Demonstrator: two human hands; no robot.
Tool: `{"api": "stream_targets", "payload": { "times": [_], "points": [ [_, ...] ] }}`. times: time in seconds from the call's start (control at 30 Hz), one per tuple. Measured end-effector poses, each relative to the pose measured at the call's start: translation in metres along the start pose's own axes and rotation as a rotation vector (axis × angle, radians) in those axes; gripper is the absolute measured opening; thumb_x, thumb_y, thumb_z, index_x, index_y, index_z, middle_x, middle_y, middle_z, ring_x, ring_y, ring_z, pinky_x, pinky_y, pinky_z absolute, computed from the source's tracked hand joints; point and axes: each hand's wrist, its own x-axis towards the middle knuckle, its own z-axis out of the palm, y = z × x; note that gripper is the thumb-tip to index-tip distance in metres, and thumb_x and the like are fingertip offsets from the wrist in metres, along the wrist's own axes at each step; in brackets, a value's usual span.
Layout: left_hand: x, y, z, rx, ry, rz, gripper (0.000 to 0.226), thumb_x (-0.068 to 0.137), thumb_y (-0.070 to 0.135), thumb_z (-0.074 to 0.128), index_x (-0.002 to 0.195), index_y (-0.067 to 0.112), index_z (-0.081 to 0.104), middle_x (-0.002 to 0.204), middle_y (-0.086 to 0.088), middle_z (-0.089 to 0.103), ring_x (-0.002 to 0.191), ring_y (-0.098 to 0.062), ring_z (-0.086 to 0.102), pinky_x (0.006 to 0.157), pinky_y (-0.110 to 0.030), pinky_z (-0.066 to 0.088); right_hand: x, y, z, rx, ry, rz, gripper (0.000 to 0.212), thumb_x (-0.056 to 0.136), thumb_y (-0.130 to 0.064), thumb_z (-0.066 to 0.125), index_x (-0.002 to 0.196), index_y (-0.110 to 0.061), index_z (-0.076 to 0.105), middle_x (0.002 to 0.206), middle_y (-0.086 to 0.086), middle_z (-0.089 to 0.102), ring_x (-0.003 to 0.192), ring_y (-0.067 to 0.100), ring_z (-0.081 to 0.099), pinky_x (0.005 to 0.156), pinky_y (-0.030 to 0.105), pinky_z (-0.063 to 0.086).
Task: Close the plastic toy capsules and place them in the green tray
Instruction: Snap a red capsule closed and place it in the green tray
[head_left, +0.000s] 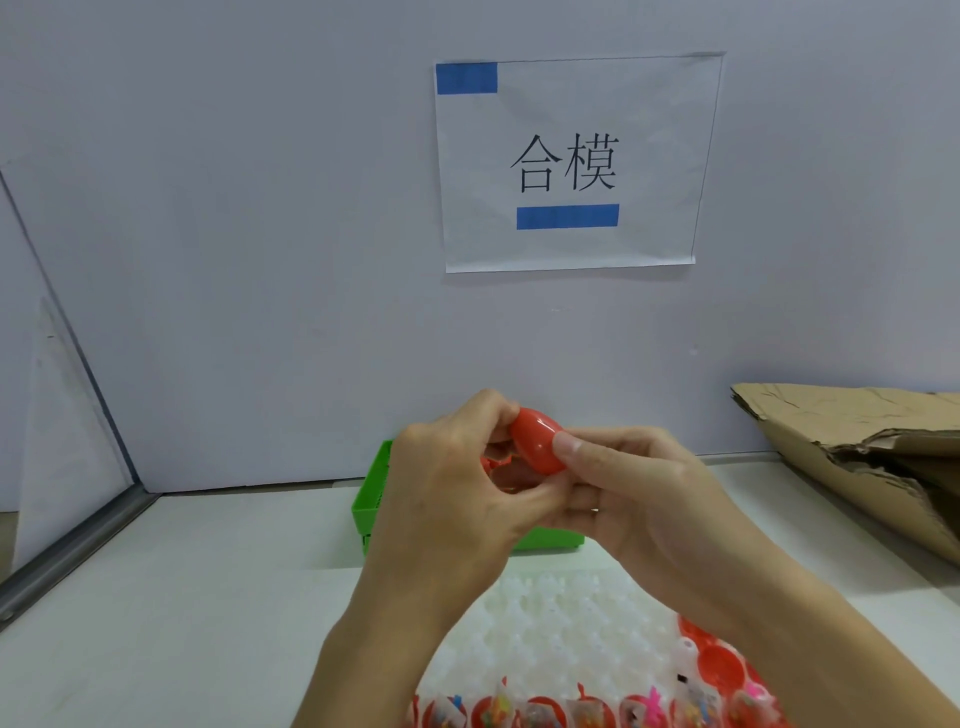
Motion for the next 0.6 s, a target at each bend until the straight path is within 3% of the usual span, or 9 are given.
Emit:
{"api": "stream_targets", "payload": {
  "times": [0.13,0.3,0.43,0.53,0.6],
  "points": [
    [0.0,-0.001,-0.001,0.046,-0.02,0.004,0.026,0.071,0.039,0.077,0.085,0.019,0.069,0.074,0.009,0.072,0.072,-0.005,0.067,0.063,-0.021,0.053,0.0,0.001,0.0,0.001,-0.024,0.013,0.032,0.089,-0.022,0.06,0.11,0.0,0.073,0.11,0.024,0.072,0.104,0.035,0.071,0.085,0.033,0.057],
    [0.0,0.0,0.001,0.058,-0.075,-0.042,0.03,0.071,0.044,0.076,0.087,0.022,0.063,0.078,0.013,0.07,0.08,-0.003,0.064,0.067,-0.022,0.052,0.001,0.004,0.0,-0.044,0.032,-0.025,0.031,0.094,-0.028,0.064,0.106,-0.002,0.075,0.103,0.024,0.073,0.097,0.033,0.073,0.082,0.032,0.057],
    [0.001,-0.006,-0.003,0.112,-0.208,-0.058,0.032,0.077,0.04,0.08,0.096,0.034,0.054,0.091,0.014,0.067,0.086,-0.003,0.064,0.072,-0.025,0.055,0.0,0.005,-0.008,-0.377,0.16,-0.111,0.015,0.089,-0.019,0.068,0.1,-0.015,0.077,0.094,0.009,0.077,0.09,0.025,0.074,0.086,0.041,0.058],
    [0.002,-0.007,-0.007,0.097,-0.281,-0.028,0.043,0.081,0.035,0.076,0.114,0.045,0.051,0.101,0.016,0.066,0.096,0.002,0.059,0.08,-0.014,0.049,-0.003,-0.002,-0.013,-0.589,0.09,-0.138,0.018,0.085,-0.019,0.069,0.1,-0.024,0.076,0.092,0.004,0.078,0.084,0.02,0.075,0.078,0.03,0.058],
    [0.003,-0.007,-0.007,0.042,-0.298,-0.016,0.049,0.078,0.03,0.07,0.122,0.047,0.054,0.101,0.016,0.068,0.095,0.004,0.059,0.081,-0.01,0.046,-0.005,-0.008,-0.016,-0.665,0.042,-0.135,0.021,0.081,-0.026,0.069,0.1,-0.03,0.075,0.091,0.002,0.078,0.084,0.019,0.074,0.079,0.03,0.059]
  ]
}}
